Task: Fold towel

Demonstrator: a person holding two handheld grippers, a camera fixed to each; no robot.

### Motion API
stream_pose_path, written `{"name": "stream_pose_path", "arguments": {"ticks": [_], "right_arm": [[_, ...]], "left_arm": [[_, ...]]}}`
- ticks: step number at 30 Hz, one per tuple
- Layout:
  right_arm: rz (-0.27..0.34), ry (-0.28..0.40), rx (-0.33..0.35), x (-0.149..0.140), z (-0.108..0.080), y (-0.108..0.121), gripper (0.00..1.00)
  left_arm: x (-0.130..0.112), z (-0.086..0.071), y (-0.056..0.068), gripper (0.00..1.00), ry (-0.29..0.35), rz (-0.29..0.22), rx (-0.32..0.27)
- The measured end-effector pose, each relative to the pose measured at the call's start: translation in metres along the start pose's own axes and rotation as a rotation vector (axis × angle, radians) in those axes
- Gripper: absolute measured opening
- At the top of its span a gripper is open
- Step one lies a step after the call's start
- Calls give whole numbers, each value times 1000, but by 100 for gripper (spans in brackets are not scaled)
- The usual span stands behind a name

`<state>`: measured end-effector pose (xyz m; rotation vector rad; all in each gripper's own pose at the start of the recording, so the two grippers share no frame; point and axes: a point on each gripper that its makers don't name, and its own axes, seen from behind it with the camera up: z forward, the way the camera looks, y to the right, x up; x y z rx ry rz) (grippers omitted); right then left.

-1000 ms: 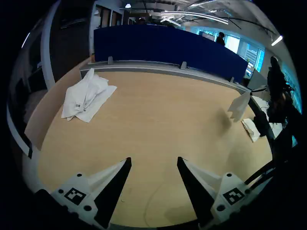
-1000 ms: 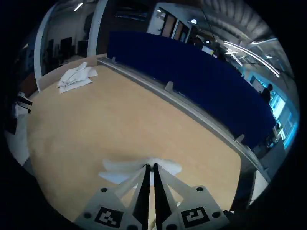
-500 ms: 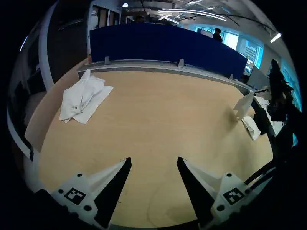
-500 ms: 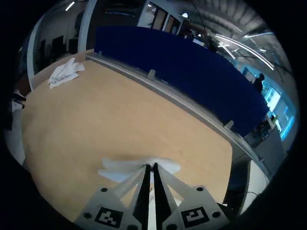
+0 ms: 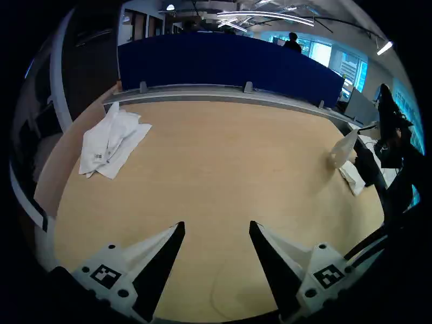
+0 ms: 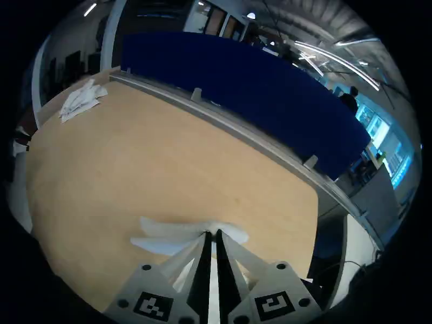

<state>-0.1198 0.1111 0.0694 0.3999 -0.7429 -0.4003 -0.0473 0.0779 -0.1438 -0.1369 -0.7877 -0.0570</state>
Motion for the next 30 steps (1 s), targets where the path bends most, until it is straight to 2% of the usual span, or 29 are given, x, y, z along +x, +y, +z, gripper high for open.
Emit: {"name": "stream_pose_path", "arguments": {"ticks": [12, 30], "right_arm": [[20, -30, -28, -28, -12, 19, 6], [99, -119, -94, -112, -36, 40, 6]], "left_arm": [[2, 3, 13, 88, -3, 15, -17], [-1, 4, 24, 88, -13, 48, -38]]}}
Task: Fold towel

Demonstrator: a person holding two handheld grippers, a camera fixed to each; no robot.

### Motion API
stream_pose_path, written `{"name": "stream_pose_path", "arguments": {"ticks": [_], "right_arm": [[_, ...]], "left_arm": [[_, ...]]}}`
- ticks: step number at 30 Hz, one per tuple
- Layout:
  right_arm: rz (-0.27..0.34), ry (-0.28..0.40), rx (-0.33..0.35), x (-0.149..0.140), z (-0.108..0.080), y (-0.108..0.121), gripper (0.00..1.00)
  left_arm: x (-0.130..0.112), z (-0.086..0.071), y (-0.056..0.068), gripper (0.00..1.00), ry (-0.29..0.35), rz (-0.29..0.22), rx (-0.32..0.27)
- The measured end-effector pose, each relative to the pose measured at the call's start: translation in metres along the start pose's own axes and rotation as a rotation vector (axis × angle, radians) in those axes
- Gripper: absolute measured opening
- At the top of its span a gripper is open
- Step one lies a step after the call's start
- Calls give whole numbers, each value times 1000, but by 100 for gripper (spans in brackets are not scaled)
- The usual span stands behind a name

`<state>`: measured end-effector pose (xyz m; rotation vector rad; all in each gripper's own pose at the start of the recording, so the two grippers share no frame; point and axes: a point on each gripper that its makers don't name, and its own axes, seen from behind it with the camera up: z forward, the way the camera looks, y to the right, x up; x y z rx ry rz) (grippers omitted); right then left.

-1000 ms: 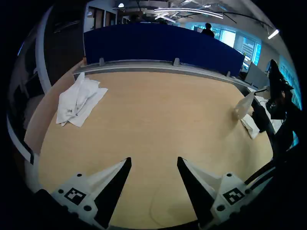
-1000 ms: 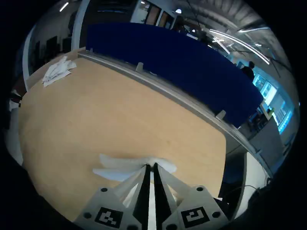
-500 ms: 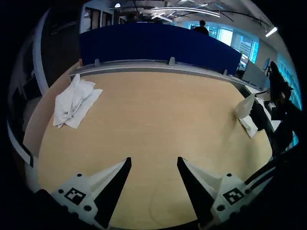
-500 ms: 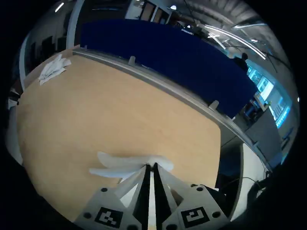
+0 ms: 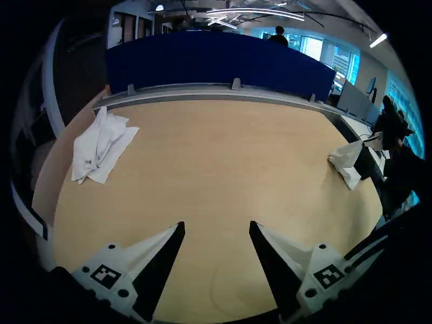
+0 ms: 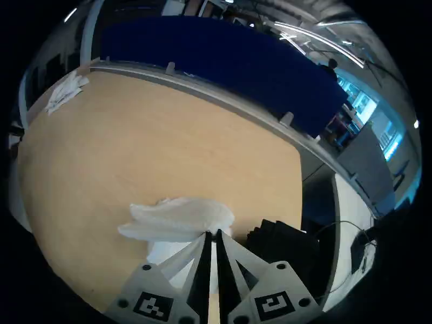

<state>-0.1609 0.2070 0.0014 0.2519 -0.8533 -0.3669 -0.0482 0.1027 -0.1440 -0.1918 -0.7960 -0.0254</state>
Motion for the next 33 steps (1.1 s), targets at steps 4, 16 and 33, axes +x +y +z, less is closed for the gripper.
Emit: {"name": "stream_pose_path", "arguments": {"ticks": [4, 16, 33], "right_arm": [[21, -16, -8, -16, -1, 3, 6], [70, -84, -21, -66, 4, 2, 6], [149, -197, -21, -135, 13, -8, 6]], "left_arm": [[0, 0, 2, 88, -1, 7, -2], [-2, 2, 2, 88, -4, 19, 1], [-6, -5, -2, 88, -6, 29, 19]]}}
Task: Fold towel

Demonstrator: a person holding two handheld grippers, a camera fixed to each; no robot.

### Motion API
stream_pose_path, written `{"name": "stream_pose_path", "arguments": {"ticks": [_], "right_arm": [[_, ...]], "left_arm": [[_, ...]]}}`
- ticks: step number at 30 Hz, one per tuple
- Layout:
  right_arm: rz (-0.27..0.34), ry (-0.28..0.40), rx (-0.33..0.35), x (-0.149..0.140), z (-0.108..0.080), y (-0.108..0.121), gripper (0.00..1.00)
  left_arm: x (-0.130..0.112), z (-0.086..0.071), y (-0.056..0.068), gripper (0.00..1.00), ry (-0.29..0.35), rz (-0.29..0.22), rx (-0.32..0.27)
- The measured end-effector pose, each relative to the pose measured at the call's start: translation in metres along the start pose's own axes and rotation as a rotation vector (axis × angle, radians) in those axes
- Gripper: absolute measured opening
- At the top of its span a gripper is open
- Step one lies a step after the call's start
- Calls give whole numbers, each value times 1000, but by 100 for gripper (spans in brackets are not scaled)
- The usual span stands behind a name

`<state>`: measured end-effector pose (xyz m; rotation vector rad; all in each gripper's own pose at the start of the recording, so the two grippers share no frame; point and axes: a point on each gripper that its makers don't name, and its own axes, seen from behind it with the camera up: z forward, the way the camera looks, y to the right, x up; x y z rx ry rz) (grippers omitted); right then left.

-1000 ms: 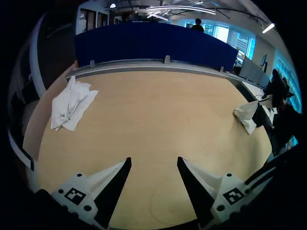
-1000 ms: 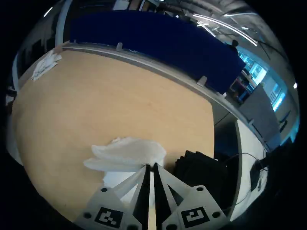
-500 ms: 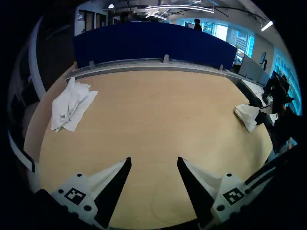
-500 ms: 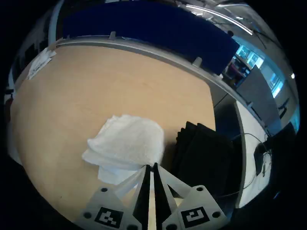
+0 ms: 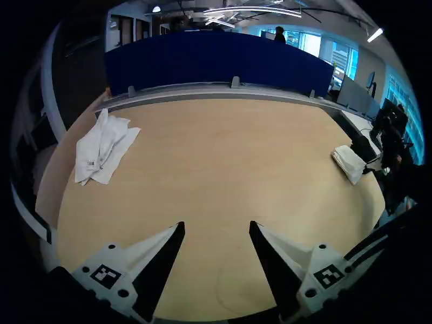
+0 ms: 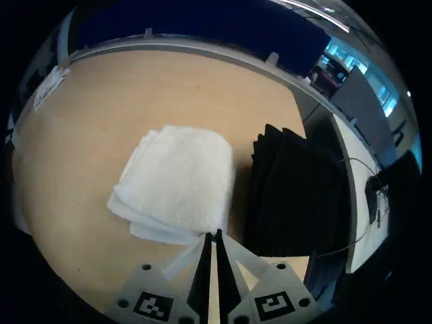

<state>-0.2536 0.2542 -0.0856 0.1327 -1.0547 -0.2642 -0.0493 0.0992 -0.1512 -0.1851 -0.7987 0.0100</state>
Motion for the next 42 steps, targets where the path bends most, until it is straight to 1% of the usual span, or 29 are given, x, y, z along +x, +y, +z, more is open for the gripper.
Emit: {"name": "stream_pose_path", "arguments": {"ticks": [7, 11, 20, 27, 30, 34, 36, 39, 41, 42], "right_arm": [[34, -47, 9, -22, 12, -7, 6], [43, -64, 12, -28, 17, -12, 6], [55, -73, -9, -30, 24, -12, 6], [55, -74, -14, -30, 25, -13, 7], [55, -73, -18, -30, 23, -12, 13], [49, -63, -25, -29, 20, -11, 29], [46, -55, -27, -28, 18, -11, 35], [44, -44, -26, -26, 13, -11, 49], [43, -35, -22, -25, 10, -13, 61], [42, -31, -20, -24, 9, -14, 64]], "left_arm": [[-2, -3, -1, 88, -1, 3, 7], [-2, -4, -2, 88, -1, 4, 9], [1, -4, -1, 88, 0, 8, 9], [2, -5, -2, 88, 0, 8, 8], [2, -6, -2, 88, 0, 7, 7], [2, -7, -3, 88, 1, 6, 8], [3, -7, -3, 88, 2, 5, 9], [3, -8, -3, 88, 3, 3, 8], [4, -8, -3, 88, 3, 2, 7], [4, -8, -3, 88, 4, 2, 7]]}}
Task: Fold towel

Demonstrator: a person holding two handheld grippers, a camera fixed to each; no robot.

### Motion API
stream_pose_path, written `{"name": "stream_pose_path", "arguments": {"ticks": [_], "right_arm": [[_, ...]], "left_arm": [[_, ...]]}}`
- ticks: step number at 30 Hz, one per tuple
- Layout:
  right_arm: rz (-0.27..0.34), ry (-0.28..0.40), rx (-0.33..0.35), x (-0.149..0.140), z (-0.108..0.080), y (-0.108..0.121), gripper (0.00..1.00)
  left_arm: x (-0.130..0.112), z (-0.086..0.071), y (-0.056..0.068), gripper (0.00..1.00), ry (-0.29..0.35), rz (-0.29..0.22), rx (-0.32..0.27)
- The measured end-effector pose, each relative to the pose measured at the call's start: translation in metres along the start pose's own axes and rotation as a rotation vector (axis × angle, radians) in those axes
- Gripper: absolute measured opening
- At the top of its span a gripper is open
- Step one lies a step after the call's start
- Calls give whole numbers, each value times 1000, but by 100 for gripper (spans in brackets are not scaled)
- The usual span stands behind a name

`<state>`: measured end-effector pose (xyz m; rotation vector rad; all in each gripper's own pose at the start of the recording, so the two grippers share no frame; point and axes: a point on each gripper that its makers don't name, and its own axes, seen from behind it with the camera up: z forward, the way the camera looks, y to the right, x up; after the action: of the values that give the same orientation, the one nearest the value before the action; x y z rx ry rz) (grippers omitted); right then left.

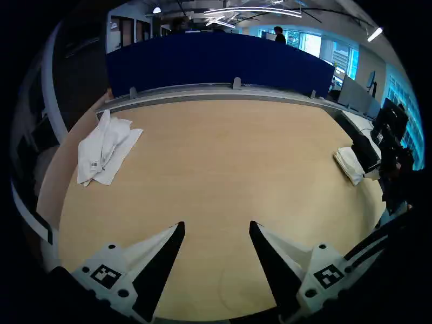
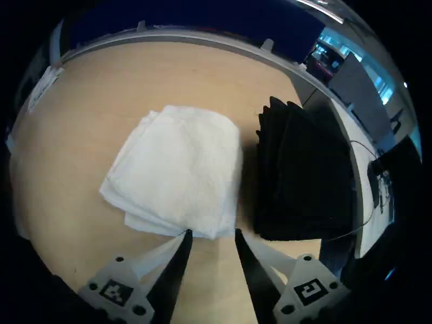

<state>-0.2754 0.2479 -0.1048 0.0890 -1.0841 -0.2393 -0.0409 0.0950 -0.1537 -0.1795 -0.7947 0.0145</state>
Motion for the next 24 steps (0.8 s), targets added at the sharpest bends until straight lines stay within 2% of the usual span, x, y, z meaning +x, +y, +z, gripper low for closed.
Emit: {"name": "stream_pose_path", "arguments": {"ticks": [5, 16, 19, 24], "right_arm": [[-8, 23, 13, 3, -5, -8, 81], [-8, 67, 18, 15, -16, -21, 91], [0, 87, 23, 21, -20, -27, 99], [15, 135, 24, 35, -27, -35, 100]], "left_arm": [[1, -1, 1, 88, 2, 2, -3], [4, -2, -2, 88, 16, -2, -5], [5, -2, -4, 88, 21, -5, -4], [9, 0, -7, 88, 33, -10, -3]]}}
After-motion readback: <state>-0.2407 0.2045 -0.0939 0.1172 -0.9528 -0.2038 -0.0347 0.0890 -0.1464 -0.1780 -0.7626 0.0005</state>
